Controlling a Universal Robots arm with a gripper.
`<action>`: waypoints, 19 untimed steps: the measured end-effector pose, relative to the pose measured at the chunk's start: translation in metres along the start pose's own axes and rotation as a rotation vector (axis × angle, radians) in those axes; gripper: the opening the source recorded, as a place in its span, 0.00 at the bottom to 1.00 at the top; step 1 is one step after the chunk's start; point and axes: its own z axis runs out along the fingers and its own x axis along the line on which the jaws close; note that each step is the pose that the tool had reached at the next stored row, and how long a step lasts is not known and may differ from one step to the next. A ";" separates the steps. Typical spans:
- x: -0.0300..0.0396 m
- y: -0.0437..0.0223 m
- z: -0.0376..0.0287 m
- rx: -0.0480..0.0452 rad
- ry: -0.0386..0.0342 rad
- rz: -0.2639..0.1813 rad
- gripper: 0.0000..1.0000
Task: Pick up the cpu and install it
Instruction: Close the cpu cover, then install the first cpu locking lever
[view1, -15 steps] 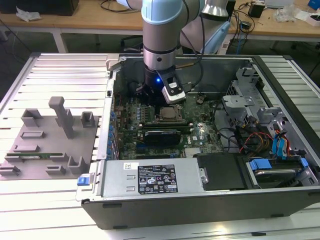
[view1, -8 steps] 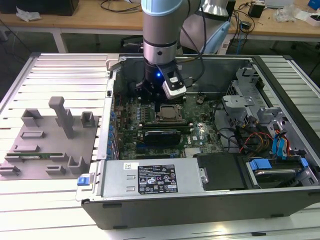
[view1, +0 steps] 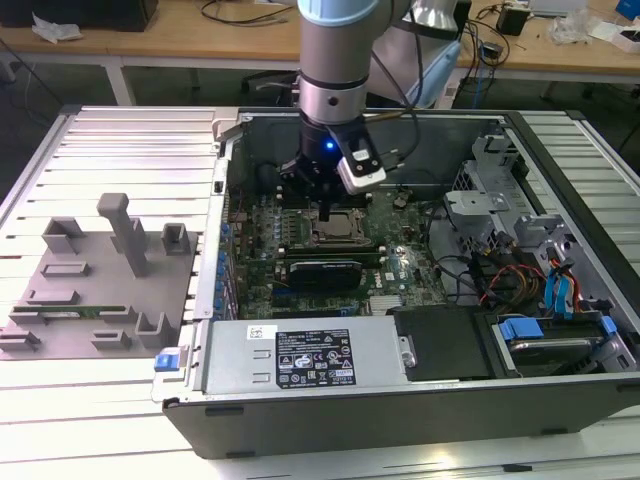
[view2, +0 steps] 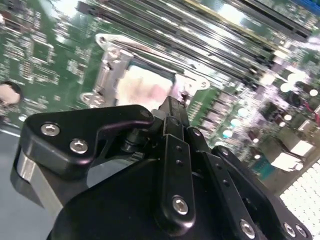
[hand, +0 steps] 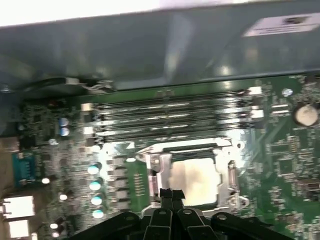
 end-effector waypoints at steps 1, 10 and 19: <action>-0.0039 0.0004 0.0000 0.0004 0.0013 0.000 0.11; -0.0167 0.0017 0.0002 0.0026 0.0061 0.000 0.11; -0.0172 0.0018 0.0001 0.0026 0.0061 0.000 0.11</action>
